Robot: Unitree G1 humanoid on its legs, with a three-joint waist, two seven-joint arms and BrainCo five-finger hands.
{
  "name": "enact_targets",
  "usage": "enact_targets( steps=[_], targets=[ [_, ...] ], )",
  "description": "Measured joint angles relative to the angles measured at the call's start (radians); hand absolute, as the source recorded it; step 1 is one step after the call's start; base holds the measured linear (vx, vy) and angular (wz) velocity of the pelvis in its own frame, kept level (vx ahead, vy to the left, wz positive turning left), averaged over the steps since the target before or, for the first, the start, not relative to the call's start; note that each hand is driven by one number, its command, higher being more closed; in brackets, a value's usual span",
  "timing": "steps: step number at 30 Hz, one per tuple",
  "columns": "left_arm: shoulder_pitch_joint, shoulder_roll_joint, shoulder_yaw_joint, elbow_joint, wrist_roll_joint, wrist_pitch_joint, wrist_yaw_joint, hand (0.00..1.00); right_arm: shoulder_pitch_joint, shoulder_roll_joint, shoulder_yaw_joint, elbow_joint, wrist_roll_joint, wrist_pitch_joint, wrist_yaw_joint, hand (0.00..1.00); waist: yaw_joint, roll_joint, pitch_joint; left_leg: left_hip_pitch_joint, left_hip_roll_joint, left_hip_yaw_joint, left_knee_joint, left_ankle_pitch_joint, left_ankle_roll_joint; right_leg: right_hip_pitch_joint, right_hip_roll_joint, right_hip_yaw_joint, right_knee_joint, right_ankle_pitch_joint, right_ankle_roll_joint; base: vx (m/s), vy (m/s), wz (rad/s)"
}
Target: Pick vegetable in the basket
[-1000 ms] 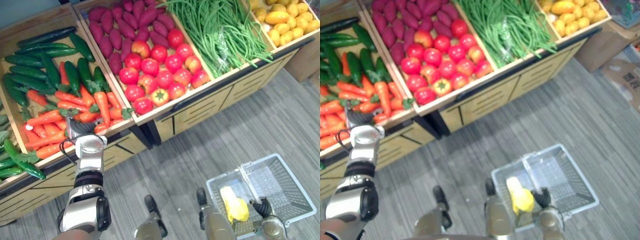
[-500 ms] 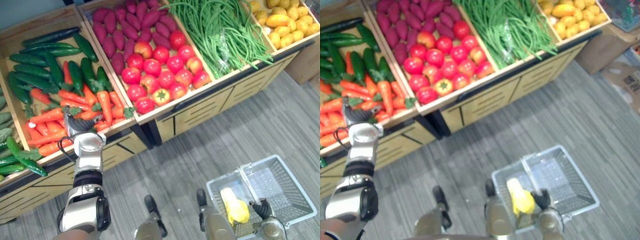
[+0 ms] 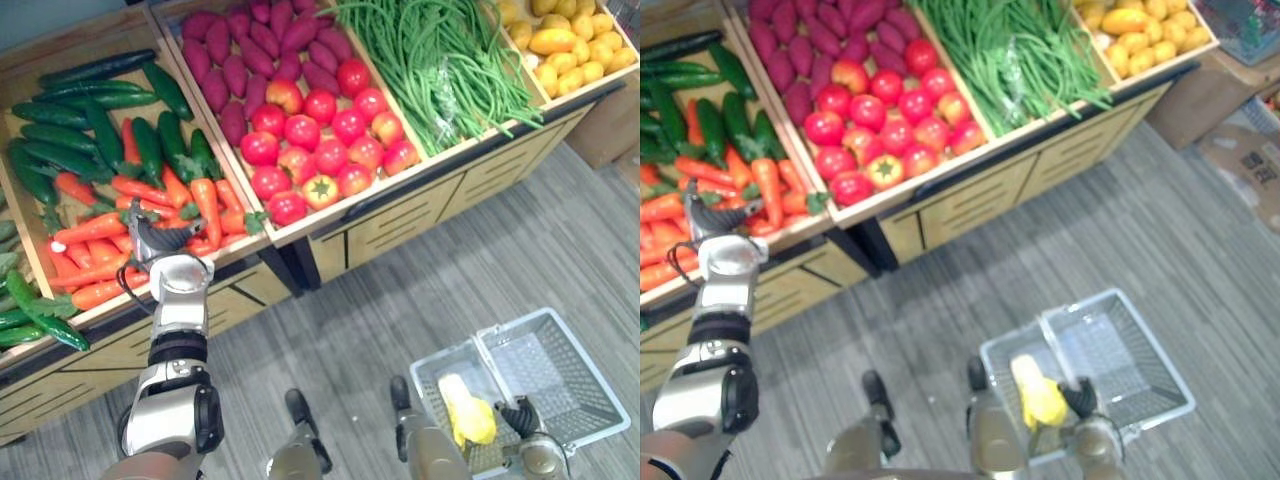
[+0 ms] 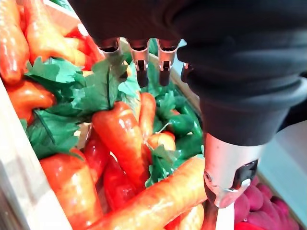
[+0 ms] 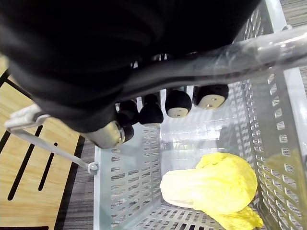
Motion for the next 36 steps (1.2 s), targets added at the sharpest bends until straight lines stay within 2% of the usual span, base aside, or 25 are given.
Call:
enact_targets(
  steps=[13,23,36],
  targets=[
    [-0.029,-0.02,-0.02,0.0,0.0,0.0,0.0,0.0,0.0,0.0,0.007,-0.008,0.001,0.001,-0.002,1.0,-0.002,-0.001,-0.001,-0.008,0.003,0.016,-0.001,0.0,-0.004,-0.016,0.002,0.006,0.0,0.003,0.0,0.02,-0.005,-0.02],
    [-0.061,-0.041,-0.016,0.016,-0.001,0.003,0.007,0.0,-0.001,0.0,0.048,-0.054,0.001,-0.001,-0.003,1.0,-0.001,-0.016,-0.014,-0.031,0.004,0.045,0.001,-0.003,-0.007,-0.051,0.002,0.022,0.0,0.012,0.0,0.02,-0.006,-0.05],
    [-0.133,-0.045,0.055,0.051,-0.003,0.014,0.01,0.0,-0.002,0.0,0.084,-0.08,0.031,-0.003,-0.012,1.0,-0.003,-0.025,-0.024,-0.063,0.012,0.118,0.004,-0.012,-0.01,-0.105,0.003,0.044,-0.001,0.024,0.001,0.03,-0.009,-0.06]
  ],
)
